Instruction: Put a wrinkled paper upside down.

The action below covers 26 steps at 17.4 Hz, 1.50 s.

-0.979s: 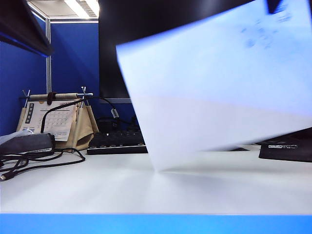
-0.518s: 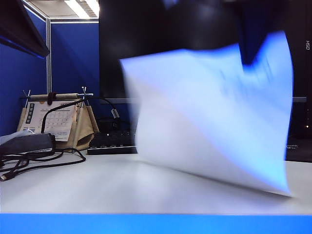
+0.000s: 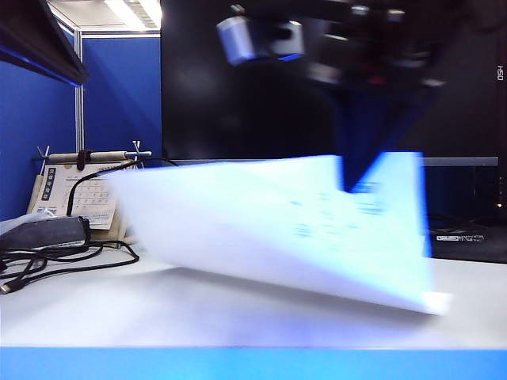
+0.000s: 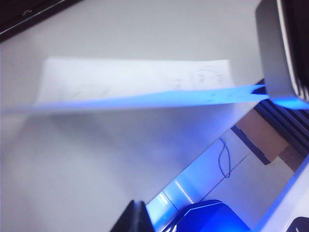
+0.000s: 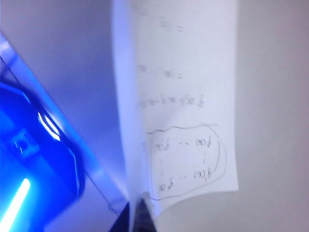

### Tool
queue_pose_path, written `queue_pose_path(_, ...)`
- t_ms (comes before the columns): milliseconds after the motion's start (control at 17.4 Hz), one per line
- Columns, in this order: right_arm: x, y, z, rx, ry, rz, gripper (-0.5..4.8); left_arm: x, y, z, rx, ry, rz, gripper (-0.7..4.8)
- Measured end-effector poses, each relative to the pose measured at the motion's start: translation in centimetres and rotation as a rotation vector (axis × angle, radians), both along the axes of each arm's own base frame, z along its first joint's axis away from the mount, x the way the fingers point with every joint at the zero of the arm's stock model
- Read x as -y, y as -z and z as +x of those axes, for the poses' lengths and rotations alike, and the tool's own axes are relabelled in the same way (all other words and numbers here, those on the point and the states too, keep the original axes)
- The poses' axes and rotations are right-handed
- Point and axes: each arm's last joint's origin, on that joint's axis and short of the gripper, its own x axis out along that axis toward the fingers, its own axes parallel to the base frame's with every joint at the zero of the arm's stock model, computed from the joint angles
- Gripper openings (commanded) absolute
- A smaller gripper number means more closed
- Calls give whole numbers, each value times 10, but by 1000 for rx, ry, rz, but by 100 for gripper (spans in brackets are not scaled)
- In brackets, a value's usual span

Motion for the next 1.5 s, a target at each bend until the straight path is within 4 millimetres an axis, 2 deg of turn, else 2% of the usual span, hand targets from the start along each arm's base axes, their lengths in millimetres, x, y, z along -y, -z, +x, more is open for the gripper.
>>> queue_pose_path(115, -6, 13, 21, -21, 43, 12, -5, 0, 0, 0, 4, 0, -4, 9)
queue_pose_path(288, -9, 38, 37, -88, 67, -56, -6, 0, 0, 0, 4, 0, -3, 9)
queue_pose_path(345, -7, 45, 43, -104, 83, -77, -6, 0, 0, 0, 3, 0, -3, 9)
queue_pose_path(461, 9, 55, 62, -110, 159, -79, -6, -1, 1, -1, -13, 0, 11, 9)
queue_pose_path(518, 18, 56, 71, -121, 194, -71, -6, -1, 1, -1, -13, 0, 12, 9)
queue_pose_path(749, 32, 53, 82, -173, 231, 5, -1, 0, 0, 0, 0, 0, 1, 9)
queue_pose_path(864, 36, 48, 87, -171, 233, 69, 55, 1, -2, 1, 18, -3, -12, 9)
queue_pose_path(1152, 32, 41, 87, -254, 205, 258, 57, 1, -4, 2, 45, -21, -20, 9)
queue_pose_path(1209, 27, 41, 83, -280, 188, 276, 82, 1, -4, 2, 45, -21, -20, 9)
queue_pose_path(1324, 16, 40, 74, -296, 132, 286, 204, 1, -4, 2, 45, -22, -20, 9)
queue_pose_path(1382, 10, 40, 70, -299, 107, 290, 238, 1, -4, 2, 45, -22, -20, 9)
queue_pose_path(1497, 8, 40, 67, -303, 104, 291, 271, 1, -4, 2, 45, -22, -19, 9)
